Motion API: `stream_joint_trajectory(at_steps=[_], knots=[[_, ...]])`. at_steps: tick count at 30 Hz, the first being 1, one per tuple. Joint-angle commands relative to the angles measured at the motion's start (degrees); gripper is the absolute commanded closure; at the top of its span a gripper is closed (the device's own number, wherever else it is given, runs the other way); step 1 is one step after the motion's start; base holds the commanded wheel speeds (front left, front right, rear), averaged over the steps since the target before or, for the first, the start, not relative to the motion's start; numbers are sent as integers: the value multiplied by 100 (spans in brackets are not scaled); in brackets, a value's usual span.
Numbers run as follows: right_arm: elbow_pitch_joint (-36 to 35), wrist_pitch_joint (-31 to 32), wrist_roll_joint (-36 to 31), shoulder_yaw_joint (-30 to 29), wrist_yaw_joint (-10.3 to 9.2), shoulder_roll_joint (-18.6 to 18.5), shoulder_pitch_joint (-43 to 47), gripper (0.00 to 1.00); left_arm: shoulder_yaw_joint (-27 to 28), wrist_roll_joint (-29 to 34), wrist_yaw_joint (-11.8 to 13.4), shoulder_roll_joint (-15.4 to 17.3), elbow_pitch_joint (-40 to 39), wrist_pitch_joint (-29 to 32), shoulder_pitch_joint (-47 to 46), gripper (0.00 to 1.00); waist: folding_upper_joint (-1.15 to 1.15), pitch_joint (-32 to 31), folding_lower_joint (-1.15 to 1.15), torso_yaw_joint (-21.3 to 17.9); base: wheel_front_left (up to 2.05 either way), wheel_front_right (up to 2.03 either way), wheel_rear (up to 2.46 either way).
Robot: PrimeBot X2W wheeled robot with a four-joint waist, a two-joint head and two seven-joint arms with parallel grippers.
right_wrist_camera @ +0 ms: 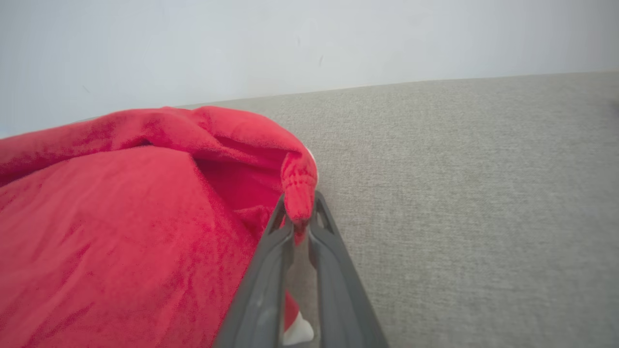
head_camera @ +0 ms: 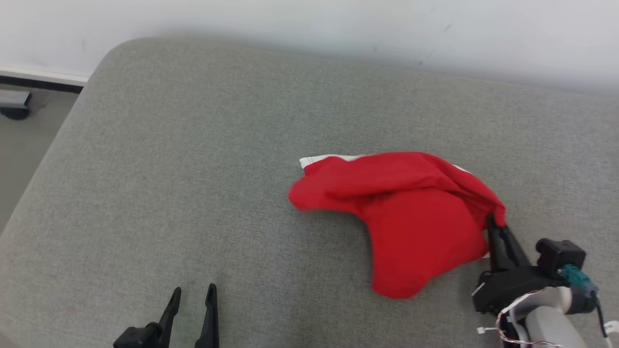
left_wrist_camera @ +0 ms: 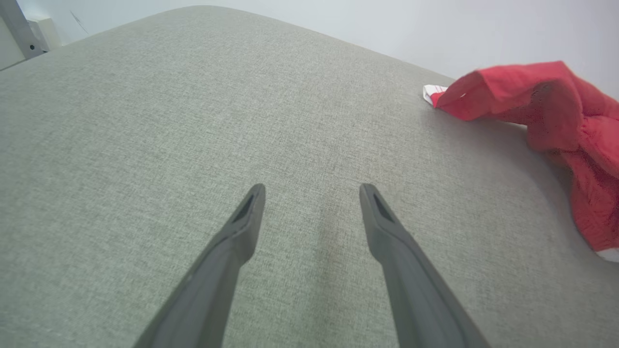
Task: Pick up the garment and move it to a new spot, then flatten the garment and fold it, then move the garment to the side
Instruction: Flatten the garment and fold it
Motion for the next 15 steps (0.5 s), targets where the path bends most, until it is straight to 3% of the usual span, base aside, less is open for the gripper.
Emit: stream_joint_trajectory(at_steps=[1,2,3,4,5,8,15], knots=[[0,2,-66,-12,-15,-100,45,100,20,17,-21,1,11,-16,40,0,0,-72,0,-84,0,0,0],[16,2,-84,-29,-15,-169,16,96,36,30,-25,0,16,-16,44,0,0,-83,0,-103,0,0,0],[63,2,-129,-26,-15,-263,-21,56,48,46,-30,1,24,-16,50,0,0,-94,0,-121,0,0,0],[109,2,-142,-80,-15,-347,-84,32,59,63,-35,1,31,-16,54,0,0,-98,0,-133,0,0,0],[160,2,-192,-114,-15,-432,-165,0,70,84,-29,-1,39,-16,56,0,0,-100,0,-146,0,0,0],[104,2,-308,-334,-15,-474,-374,0,104,118,-35,0,61,-16,80,0,0,-116,0,-176,0,0,0],[-246,2,-283,-447,-15,-31,-60,0,199,172,-64,-2,97,-16,221,0,0,-331,0,-385,0,0,0]])
